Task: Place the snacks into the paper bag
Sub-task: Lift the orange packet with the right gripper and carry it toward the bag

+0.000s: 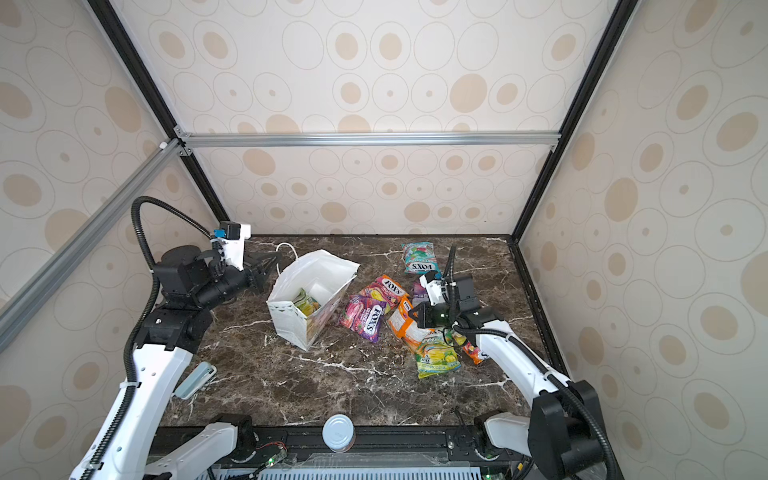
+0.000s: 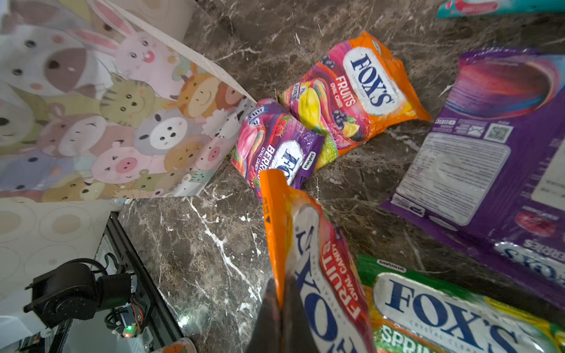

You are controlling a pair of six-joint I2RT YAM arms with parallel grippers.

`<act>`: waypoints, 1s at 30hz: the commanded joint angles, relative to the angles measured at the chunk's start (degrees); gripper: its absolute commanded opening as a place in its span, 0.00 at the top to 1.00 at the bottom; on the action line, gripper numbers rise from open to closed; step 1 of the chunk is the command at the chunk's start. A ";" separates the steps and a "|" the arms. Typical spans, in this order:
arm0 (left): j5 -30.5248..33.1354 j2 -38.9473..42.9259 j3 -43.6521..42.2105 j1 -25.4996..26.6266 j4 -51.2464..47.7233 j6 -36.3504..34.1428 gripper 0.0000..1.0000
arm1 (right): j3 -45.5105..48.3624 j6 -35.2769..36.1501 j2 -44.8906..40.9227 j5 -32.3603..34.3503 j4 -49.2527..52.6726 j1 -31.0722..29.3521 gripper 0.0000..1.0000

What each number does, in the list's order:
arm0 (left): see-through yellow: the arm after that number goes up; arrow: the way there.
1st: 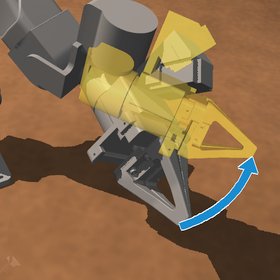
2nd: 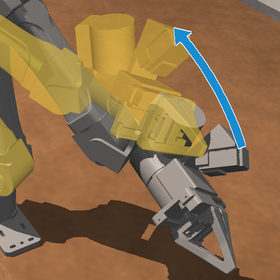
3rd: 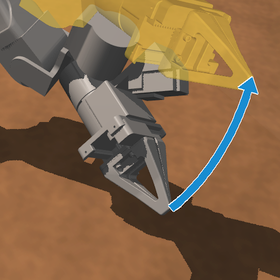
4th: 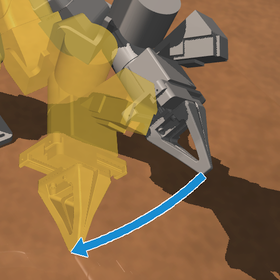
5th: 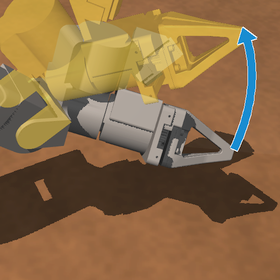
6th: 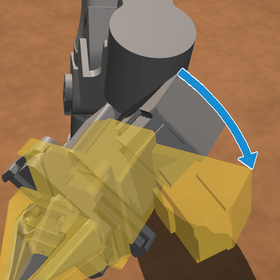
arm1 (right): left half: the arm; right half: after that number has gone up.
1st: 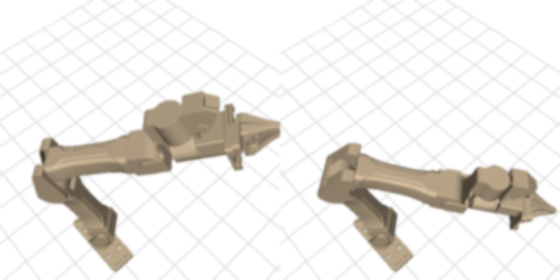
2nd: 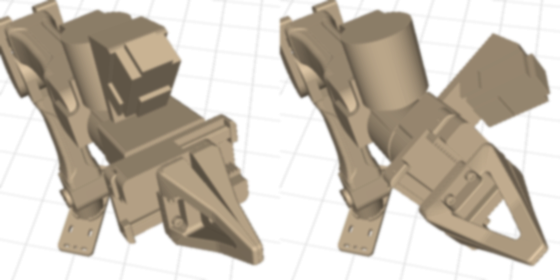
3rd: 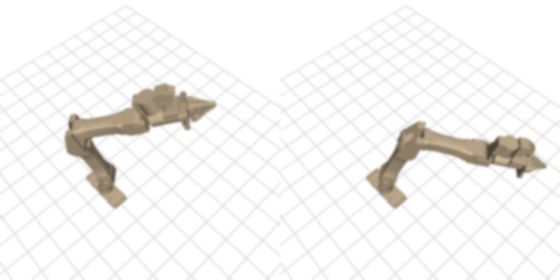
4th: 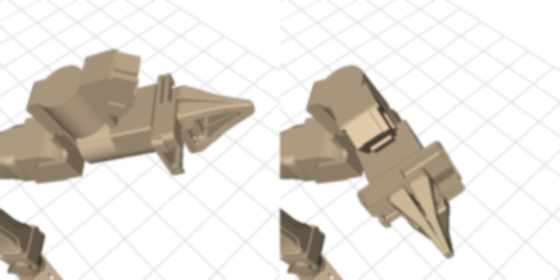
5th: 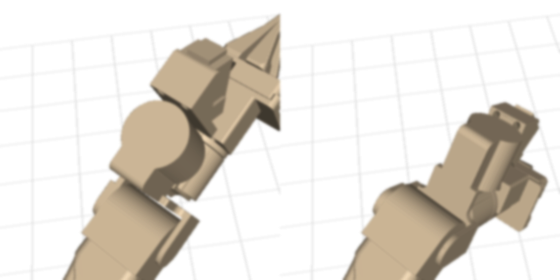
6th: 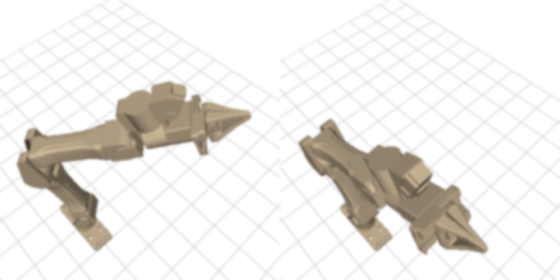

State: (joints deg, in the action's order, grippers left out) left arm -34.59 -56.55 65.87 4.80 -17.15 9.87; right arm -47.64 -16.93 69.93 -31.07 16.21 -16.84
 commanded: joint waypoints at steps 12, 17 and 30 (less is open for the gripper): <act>-0.92 1.32 0.16 -0.23 2.78 0.67 1.00 | -6.69 -2.28 -7.83 0.93 6.55 -2.10 1.00; -1.09 1.44 0.13 -0.23 2.97 0.81 1.00 | -11.57 -1.12 -10.18 4.50 10.37 -4.29 1.00; -1.27 1.62 0.05 -0.23 3.09 0.84 1.00 | -23.46 1.04 -8.88 8.26 14.77 -8.05 1.00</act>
State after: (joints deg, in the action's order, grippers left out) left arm -34.63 -56.23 65.69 4.80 -16.71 10.33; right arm -68.40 -17.04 60.82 -23.68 30.46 -24.08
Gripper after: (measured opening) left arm 0.048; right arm 0.042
